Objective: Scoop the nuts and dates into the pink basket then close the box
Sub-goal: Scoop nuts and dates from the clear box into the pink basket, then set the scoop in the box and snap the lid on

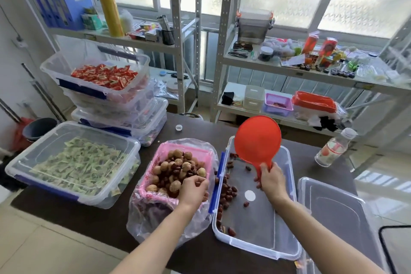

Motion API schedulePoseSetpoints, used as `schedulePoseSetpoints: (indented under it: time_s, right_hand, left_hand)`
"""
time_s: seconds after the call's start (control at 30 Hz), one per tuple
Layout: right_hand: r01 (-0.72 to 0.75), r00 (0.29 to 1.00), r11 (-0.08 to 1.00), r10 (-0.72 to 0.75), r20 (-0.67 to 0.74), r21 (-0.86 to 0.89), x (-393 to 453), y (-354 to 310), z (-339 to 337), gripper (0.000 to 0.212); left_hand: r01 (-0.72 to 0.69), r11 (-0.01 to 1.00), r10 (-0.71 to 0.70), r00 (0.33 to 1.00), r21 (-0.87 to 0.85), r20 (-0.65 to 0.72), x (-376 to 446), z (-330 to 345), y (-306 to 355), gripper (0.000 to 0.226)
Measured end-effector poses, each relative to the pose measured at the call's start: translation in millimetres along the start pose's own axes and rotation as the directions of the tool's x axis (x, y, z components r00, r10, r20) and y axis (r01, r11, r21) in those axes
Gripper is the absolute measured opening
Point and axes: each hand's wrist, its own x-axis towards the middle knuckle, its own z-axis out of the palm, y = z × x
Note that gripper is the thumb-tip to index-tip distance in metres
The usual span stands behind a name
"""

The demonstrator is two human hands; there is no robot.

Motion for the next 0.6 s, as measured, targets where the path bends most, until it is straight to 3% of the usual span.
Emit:
schedulePoseSetpoints:
  time_s: [0.17, 0.27, 0.53, 0.6]
  right_hand:
    - [-0.184, 0.982, 0.981, 0.182, -0.042, -0.061, 4.2, 76.3, 14.7, 0.051]
    - [-0.252, 0.967, 0.968, 0.252, -0.028, -0.006, -7.6, 90.9, 23.4, 0.042]
    - [-0.413, 0.910, 0.906, 0.415, 0.002, 0.086, 3.1, 152.5, 57.7, 0.060]
    - [-0.431, 0.902, 0.898, 0.431, 0.013, 0.093, 1.6, 155.5, 61.0, 0.055]
  left_hand:
    - [0.007, 1.000, -0.005, 0.997, -0.026, 0.072, -4.8, 23.3, 6.0, 0.016]
    - [0.014, 0.999, -0.011, 0.996, -0.030, 0.085, -7.2, 37.7, 3.3, 0.020]
    - [0.040, 0.998, -0.035, 0.994, -0.044, 0.104, -22.3, 60.5, -1.0, 0.017]
    - [0.052, 0.998, -0.048, 0.992, -0.032, 0.118, -23.4, 63.5, -4.5, 0.018]
